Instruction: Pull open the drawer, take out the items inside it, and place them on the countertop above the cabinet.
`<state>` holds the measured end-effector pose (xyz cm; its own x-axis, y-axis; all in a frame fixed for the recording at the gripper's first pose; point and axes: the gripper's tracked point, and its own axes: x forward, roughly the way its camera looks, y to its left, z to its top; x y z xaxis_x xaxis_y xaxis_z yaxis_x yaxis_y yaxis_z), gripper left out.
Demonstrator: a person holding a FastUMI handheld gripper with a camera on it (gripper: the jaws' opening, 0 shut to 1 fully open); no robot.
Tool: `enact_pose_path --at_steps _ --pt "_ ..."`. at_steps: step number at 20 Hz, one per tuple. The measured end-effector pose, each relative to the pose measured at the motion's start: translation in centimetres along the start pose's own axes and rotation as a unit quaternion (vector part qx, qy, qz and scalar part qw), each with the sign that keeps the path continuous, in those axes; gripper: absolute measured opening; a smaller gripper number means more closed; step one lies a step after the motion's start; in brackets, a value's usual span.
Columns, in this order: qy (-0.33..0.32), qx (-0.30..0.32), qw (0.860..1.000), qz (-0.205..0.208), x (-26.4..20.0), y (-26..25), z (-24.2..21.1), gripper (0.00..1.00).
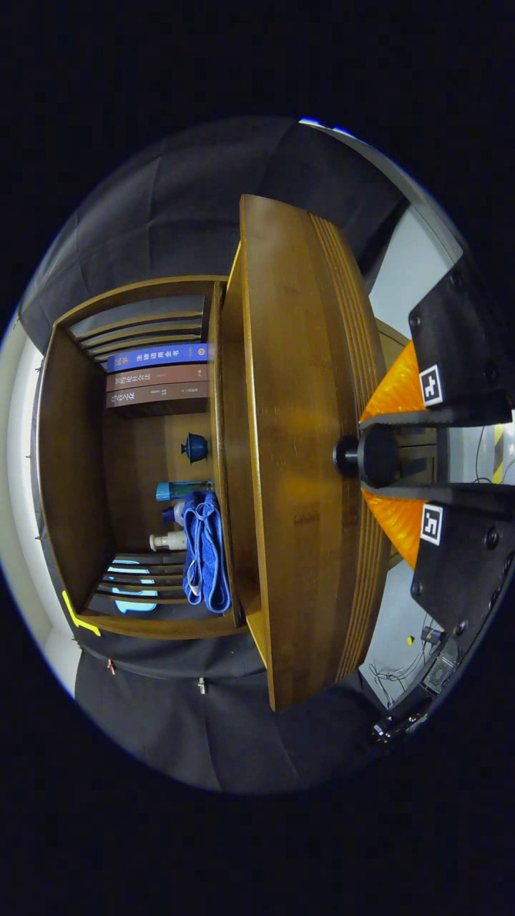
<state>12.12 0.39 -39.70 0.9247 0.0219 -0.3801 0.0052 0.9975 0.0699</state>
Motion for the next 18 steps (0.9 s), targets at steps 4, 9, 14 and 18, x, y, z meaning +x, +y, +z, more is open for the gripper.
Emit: enact_pose_path --at_steps 4,9,14,18 --pt "0.004 -0.007 1.0 0.002 -0.7 -0.1 -0.8 0.35" --pt "0.006 -0.007 1.0 0.01 -1.0 -0.2 -0.9 0.5" --pt "-0.006 0.002 1.0 0.005 -2.6 -1.5 -0.1 1.0" --pt "-0.051 -0.011 0.999 0.013 -5.5 -1.2 5.2 0.99"
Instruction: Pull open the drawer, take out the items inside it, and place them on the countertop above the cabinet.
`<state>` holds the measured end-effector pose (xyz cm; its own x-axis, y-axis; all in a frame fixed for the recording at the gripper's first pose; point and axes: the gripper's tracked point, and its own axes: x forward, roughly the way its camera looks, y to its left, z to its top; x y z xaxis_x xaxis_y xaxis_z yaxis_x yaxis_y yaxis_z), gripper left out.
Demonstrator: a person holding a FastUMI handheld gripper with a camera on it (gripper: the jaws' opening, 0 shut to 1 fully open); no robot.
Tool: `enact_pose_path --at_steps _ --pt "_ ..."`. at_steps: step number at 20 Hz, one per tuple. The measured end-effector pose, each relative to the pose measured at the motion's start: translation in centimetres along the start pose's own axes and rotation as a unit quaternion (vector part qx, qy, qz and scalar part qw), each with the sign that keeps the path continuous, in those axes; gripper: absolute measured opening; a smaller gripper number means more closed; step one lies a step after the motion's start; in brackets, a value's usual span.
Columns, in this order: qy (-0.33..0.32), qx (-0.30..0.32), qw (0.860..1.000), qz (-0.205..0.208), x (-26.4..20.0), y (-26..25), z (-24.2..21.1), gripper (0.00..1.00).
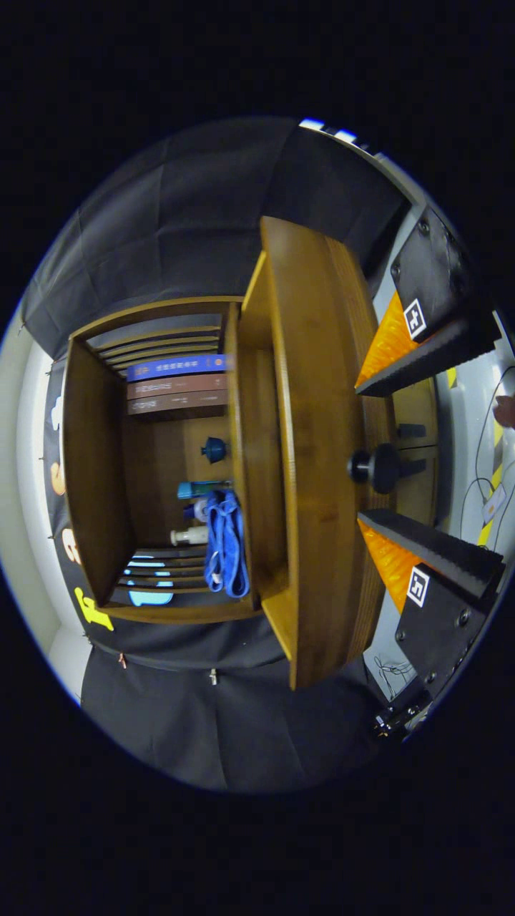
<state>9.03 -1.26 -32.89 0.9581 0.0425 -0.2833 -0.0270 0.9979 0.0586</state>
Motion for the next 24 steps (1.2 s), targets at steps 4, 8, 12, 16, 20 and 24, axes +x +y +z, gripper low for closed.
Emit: enact_pose_path --at_steps 4,8,12,16,20,24 --pt "-0.063 -0.005 0.998 0.03 -0.8 1.3 8.8 0.99" --pt "-0.019 0.021 0.997 0.07 0.1 3.0 13.1 0.99" --pt "0.069 0.019 0.997 0.04 3.9 2.2 15.1 0.98" --pt "0.168 -0.03 0.985 0.036 9.0 1.4 13.6 0.99" --pt "0.28 -0.037 0.959 0.017 11.8 1.1 9.5 0.99" --pt "0.34 -0.049 0.939 -0.013 15.2 -1.1 5.7 0.99"
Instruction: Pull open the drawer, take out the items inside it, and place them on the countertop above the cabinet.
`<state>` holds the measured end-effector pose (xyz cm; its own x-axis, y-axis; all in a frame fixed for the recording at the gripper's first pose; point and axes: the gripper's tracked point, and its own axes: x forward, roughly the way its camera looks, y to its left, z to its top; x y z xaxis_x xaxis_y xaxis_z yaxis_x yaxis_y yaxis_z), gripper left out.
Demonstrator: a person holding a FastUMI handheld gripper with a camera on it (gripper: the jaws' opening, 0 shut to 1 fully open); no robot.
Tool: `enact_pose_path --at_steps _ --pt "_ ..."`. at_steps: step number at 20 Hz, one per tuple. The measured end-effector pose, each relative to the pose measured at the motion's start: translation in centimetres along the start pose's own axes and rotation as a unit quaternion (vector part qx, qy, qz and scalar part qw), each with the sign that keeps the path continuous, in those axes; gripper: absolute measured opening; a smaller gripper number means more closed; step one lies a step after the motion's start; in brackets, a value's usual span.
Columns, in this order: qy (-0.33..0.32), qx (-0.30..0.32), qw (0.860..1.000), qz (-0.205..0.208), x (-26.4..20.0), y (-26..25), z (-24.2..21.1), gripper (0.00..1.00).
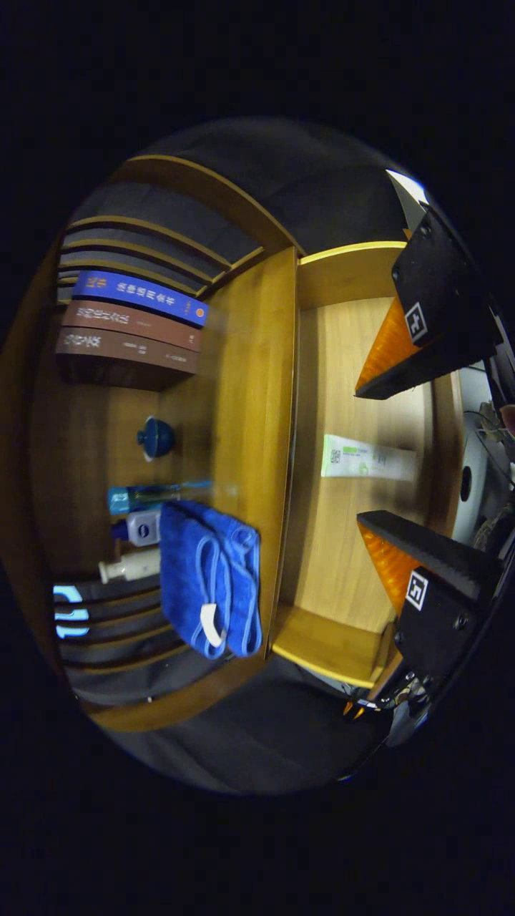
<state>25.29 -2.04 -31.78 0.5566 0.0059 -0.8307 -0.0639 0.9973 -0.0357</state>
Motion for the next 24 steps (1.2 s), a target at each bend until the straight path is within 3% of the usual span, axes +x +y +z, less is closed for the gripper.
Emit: enact_pose_path --at_steps 12,21,24 --pt "0.118 -0.017 0.992 -0.033 8.1 -0.3 -3.3 0.97" --pt "0.204 0.017 0.979 -0.012 10.6 2.1 -7.5 0.64" --pt "0.204 0.03 0.978 -0.012 10.6 2.0 -7.3 0.53"
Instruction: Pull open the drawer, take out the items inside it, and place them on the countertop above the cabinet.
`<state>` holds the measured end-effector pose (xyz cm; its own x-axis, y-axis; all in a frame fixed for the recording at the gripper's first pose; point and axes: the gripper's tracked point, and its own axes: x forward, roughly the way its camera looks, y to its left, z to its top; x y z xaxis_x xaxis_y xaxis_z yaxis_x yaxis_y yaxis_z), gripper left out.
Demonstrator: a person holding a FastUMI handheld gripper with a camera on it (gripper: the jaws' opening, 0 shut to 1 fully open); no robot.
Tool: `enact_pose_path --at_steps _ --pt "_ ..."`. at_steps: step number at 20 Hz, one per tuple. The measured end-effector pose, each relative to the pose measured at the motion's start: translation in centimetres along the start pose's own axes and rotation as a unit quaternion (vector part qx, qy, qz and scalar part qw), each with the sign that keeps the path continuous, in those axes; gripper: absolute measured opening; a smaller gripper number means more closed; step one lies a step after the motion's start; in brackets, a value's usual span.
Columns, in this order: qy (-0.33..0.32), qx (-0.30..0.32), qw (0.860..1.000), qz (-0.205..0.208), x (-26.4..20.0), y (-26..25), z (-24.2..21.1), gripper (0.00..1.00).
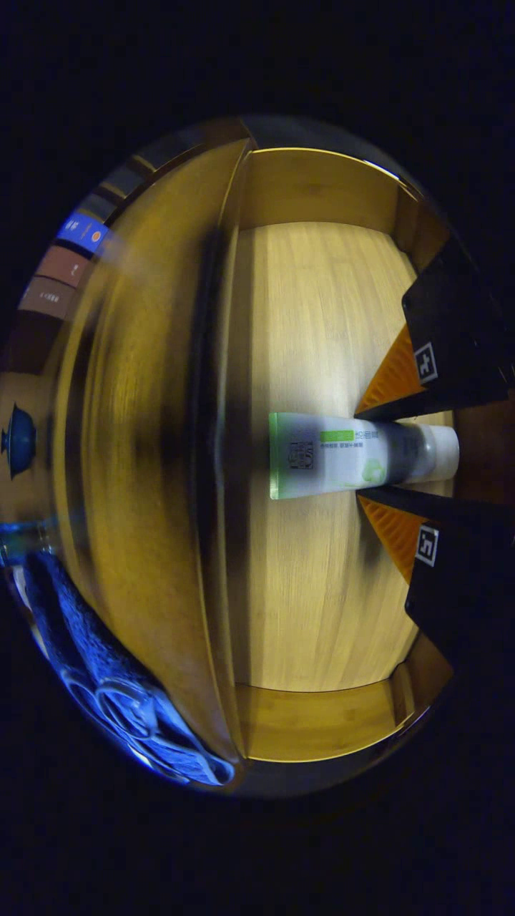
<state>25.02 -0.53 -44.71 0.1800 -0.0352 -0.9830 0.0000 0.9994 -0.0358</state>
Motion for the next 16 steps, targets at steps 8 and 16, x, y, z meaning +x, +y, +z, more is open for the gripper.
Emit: enact_pose_path --at_steps 8,16 --pt "-0.028 -0.019 0.999 0.035 -3.3 0.8 0.6 0.4" --pt "-0.063 -0.018 0.997 0.043 -8.9 -0.1 1.5 0.4"
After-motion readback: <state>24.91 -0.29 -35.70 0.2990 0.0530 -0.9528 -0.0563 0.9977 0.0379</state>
